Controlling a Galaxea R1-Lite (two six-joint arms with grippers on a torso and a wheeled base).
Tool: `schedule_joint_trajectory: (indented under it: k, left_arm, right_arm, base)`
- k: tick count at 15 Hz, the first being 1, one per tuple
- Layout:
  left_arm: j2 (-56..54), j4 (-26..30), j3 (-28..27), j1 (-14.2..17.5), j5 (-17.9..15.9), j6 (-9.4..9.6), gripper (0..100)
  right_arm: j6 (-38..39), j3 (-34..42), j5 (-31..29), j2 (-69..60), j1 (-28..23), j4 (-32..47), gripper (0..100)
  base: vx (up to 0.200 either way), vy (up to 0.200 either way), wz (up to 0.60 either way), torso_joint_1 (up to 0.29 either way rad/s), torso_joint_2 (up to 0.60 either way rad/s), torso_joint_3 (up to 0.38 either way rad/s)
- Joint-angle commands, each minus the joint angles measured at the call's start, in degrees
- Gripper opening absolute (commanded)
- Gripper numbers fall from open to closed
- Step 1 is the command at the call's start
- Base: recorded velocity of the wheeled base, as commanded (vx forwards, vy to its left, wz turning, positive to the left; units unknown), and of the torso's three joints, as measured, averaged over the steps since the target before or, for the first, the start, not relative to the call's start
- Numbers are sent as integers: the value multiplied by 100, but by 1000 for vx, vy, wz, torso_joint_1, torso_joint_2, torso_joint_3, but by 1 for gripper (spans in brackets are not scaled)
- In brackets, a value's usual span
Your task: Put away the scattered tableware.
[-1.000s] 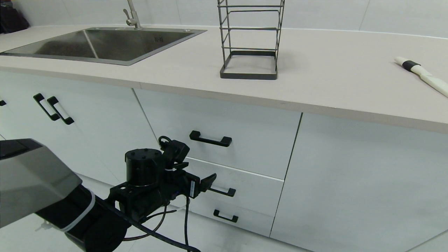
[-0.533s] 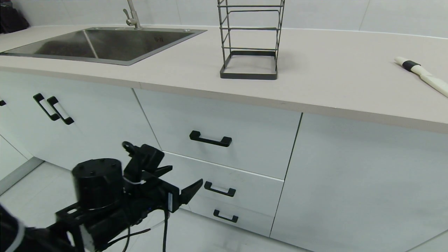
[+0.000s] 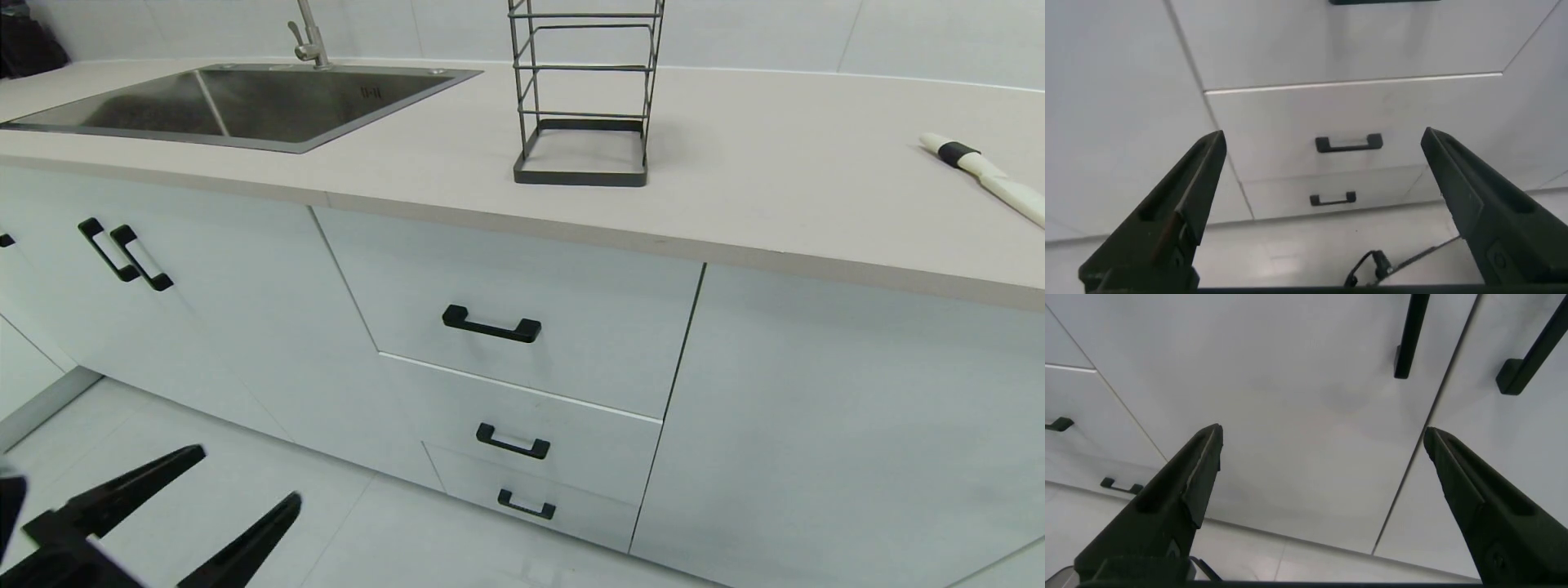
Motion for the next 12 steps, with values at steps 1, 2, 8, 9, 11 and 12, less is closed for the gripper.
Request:
schedule_joint_trajectory:
  k: [1, 2, 8, 9, 11, 12]
  left_arm:
    - [-3880, 2961, 221, 549, -24, -1, 100]
    - [-4697, 4034, 221, 839, -42, -36, 100]
    - [-5145, 4456, 221, 1859, 407, -265, 100]
    - [-5154, 4482, 221, 1867, 424, -194, 100]
    - [-5154, 4491, 221, 1867, 398, -133, 100]
    - [-5154, 4482, 221, 1867, 389, -36, 100]
  right_arm:
    - [4, 0, -4, 7, 0, -1, 100]
    - [4, 0, 4, 7, 0, 8, 100]
    - [22, 0, -4, 7, 0, 25, 100]
    - [13, 0, 4, 7, 0, 25, 100]
    - [22, 0, 4, 7, 0, 25, 100]
    - [13, -9, 13, 7, 0, 25, 100]
  base:
    - [0, 0, 0, 0, 0, 0]
    - [0, 0, 0, 0, 0, 0]
    - [0, 0, 0, 0, 0, 0]
    - [0, 0, -600, -2, 2, 2]
    - [0, 0, -600, 7, 0, 0]
    - [0, 0, -600, 2, 12, -2]
